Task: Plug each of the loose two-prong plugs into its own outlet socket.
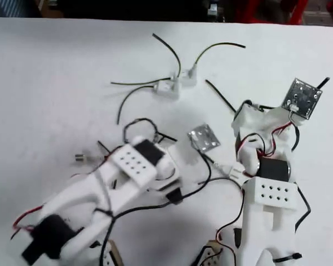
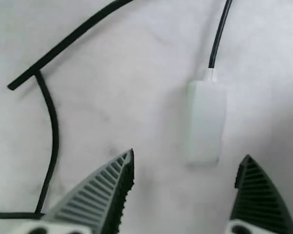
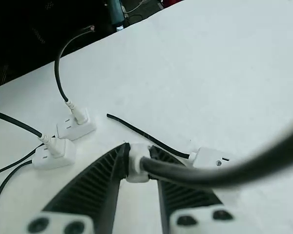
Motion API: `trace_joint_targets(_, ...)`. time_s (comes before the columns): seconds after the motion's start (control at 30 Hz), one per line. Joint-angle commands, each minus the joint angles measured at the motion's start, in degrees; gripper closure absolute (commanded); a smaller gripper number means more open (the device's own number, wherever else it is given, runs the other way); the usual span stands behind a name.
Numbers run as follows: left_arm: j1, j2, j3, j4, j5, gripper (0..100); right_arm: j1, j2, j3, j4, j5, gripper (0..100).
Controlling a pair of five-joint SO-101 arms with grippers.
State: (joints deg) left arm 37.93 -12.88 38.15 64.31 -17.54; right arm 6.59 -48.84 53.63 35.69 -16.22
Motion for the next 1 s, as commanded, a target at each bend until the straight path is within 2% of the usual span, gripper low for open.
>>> trace_joint_targets(0.0, 2.0, 7.3, -5.4, -2.0, 0.0, 68, 0.6, -1.0, -2.9, -1.2, -0.6, 98.2)
trace_joint_targets(0.2, 2.1, 15.3, -6.0, -7.8, -0.1, 84, 0.6, -1.2, -2.9, -1.2, -0.6, 98.2)
trace_joint_targets(0.3, 1.7, 13.8, -6.4, -7.6, 0.0, 92, 0.7, -1.2, -2.9, -1.2, -0.6, 98.2)
trace_joint_targets(0.4, 0.1, 8.2, -6.5, -5.4, 0.0, 97, 0.7, -1.2, -2.9, -1.2, -0.6, 98.2)
trace_joint_targets(0.6, -8.7, -6.7, -6.1, -1.4, -0.4, 98, 0.7, -1.3, -2.8, -1.2, -0.6, 98.2)
trace_joint_targets(0.73, -16.0, -10.7, -6.2, -2.1, -0.5, 98, 0.6, -1.2, -2.7, -1.2, -0.6, 98.2)
trace_joint_targets(0.87, -21.3, -10.7, -4.0, -7.3, -5.2, 98, 0.6, -1.1, -2.7, -1.2, -0.6, 98.2)
trace_joint_targets(0.97, -23.3, -10.8, 2.0, -15.6, -10.5, 98, 0.5, -1.0, -2.7, -1.2, -0.6, 98.2)
